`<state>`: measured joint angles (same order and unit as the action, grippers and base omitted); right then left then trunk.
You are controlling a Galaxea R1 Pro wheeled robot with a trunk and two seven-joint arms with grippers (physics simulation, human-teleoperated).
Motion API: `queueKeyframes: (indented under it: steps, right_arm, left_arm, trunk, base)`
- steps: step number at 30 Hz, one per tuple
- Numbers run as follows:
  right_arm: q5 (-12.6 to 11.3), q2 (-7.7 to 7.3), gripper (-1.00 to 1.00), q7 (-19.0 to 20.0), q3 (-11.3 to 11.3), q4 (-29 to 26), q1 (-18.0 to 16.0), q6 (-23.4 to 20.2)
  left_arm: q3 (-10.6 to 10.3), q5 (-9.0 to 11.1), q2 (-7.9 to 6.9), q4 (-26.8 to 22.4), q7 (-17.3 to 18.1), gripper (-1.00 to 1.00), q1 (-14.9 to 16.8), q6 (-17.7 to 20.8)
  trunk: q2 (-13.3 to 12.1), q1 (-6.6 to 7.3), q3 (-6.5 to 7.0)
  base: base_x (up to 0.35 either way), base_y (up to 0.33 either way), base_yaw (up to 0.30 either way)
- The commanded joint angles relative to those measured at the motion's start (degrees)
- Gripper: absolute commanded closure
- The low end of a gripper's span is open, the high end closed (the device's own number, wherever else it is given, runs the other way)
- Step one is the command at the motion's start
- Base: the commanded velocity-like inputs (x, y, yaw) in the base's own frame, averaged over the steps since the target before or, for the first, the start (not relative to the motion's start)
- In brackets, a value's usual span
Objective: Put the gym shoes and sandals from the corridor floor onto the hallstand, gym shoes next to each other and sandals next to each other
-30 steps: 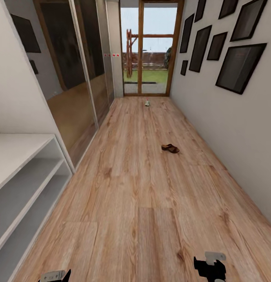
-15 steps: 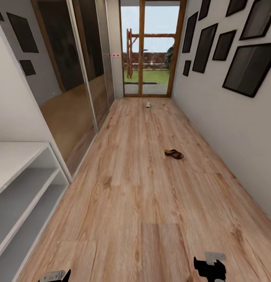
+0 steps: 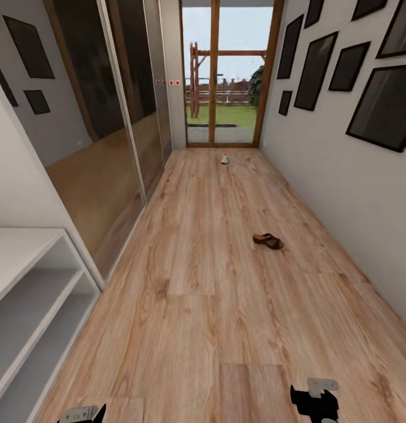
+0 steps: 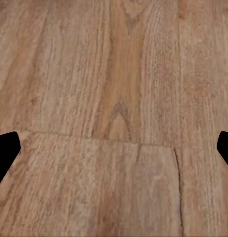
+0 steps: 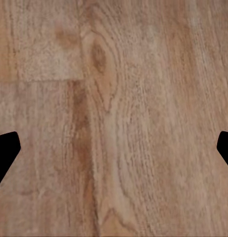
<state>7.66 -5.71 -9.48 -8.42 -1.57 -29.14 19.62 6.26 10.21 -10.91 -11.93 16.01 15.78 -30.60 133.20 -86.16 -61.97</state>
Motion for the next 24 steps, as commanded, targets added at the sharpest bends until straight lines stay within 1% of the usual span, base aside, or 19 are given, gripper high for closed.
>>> queueKeyframes:
  steps: [1,24]
  right_arm:
    - [0.6,0.0,-1.0,-0.2,-0.5,0.1,0.0,0.2]
    - [0.6,0.0,-1.0,-0.2,-0.5,0.1,0.0,0.2]
  left_arm:
    - [0.2,0.5,0.01,0.1,0.6,-1.0,0.0,0.0]
    - [0.2,0.5,0.05,0.1,0.6,-1.0,0.0,0.0]
  trunk:
    - [0.0,-0.03,-0.05]
    - [0.0,-0.03,-0.05]
  base:
    - [0.339,0.08,0.0]
    - [0.339,0.077,0.0]
